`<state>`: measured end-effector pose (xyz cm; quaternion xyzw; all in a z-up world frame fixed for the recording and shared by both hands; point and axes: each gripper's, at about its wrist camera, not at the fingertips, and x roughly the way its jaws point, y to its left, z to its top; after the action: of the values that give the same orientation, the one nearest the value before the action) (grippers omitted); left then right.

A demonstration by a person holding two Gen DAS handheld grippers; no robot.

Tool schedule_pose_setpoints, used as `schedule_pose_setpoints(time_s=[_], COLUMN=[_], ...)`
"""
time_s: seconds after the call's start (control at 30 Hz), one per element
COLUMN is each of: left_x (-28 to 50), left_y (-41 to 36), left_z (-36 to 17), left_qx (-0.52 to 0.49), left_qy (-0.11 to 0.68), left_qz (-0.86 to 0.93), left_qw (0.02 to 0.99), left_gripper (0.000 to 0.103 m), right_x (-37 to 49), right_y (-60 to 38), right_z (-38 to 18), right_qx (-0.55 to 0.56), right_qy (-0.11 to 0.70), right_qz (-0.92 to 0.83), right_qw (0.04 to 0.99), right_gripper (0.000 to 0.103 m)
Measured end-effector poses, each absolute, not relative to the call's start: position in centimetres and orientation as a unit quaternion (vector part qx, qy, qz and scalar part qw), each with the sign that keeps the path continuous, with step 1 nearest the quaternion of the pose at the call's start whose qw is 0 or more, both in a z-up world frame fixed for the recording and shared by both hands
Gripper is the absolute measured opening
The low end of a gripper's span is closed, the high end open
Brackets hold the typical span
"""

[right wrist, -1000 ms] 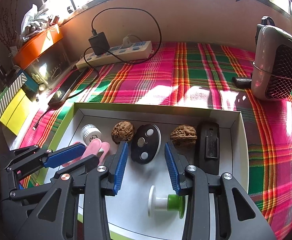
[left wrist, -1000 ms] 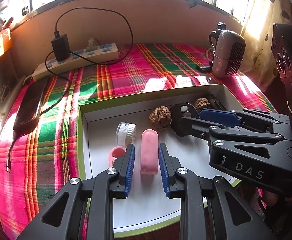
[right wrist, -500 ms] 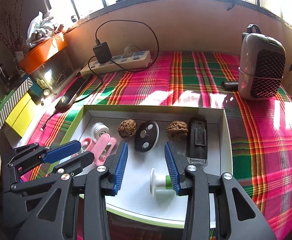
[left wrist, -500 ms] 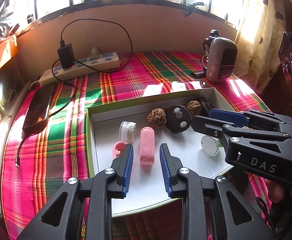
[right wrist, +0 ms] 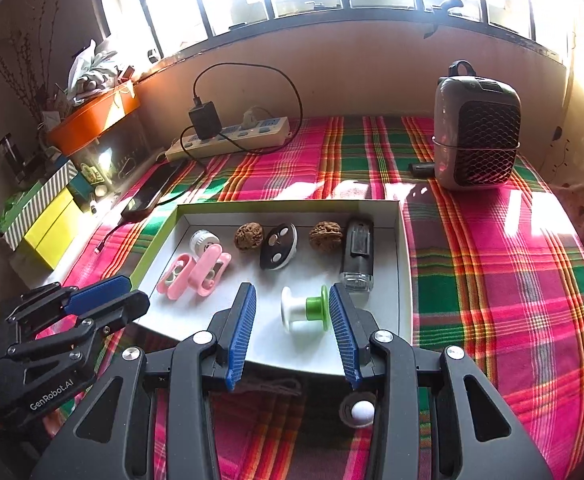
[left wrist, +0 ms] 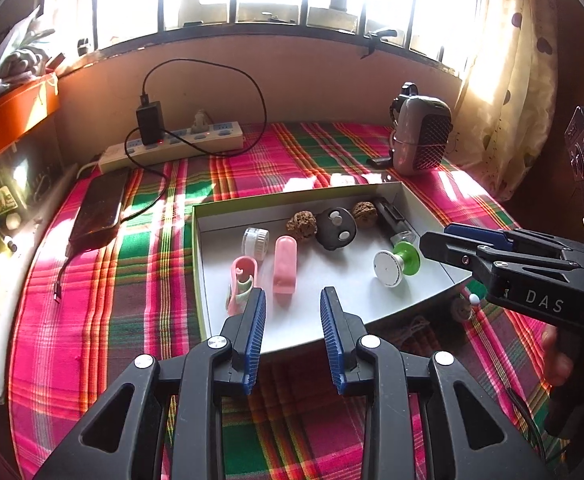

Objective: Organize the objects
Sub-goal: 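Move the right gripper to the white knob and close on it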

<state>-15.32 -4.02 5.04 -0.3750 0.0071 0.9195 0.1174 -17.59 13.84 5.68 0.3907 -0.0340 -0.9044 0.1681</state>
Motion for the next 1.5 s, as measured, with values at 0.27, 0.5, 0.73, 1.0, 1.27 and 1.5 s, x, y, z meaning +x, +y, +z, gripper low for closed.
schedule_pose_setpoints(time_s=[0.27, 0.5, 0.73, 1.0, 1.27, 1.5], left_x=[-13.0, -12.6, -13.0, -13.7, -14.4, -14.7], left_y=[-3.7, -2.2, -0.9, 0.0, 0.8, 1.8], left_z=[4.3, 2.9, 1.5, 0.6, 0.4, 0.2], left_qx=[-0.379, -0.399, -0.416, -0.430, -0.431, -0.432], left_qy=[0.004, 0.005, 0.004, 0.009, 0.019, 0.034], left_qz=[0.915, 0.899, 0.888, 0.880, 0.878, 0.875], left_qw=[0.137, 0.178, 0.197, 0.203, 0.205, 0.216], left_gripper=[0.026, 0.026, 0.028, 0.030, 0.030, 0.030], right_x=[-15.2, -13.9, -13.2, -13.7, -14.4, -14.6], right_y=[16.7, 18.4, 18.8, 17.6, 16.9, 16.4], right_z=[5.1, 3.8, 2.5, 1.0, 0.6, 0.5], right_qx=[0.394, 0.406, 0.420, 0.435, 0.439, 0.440], right_qy=[-0.040, -0.047, -0.049, -0.013, 0.016, 0.041], right_qz=[-0.908, -0.905, -0.898, -0.893, -0.891, -0.891], right_qw=[0.139, 0.117, 0.118, 0.116, 0.113, 0.106], right_gripper=[0.040, 0.040, 0.044, 0.044, 0.044, 0.044])
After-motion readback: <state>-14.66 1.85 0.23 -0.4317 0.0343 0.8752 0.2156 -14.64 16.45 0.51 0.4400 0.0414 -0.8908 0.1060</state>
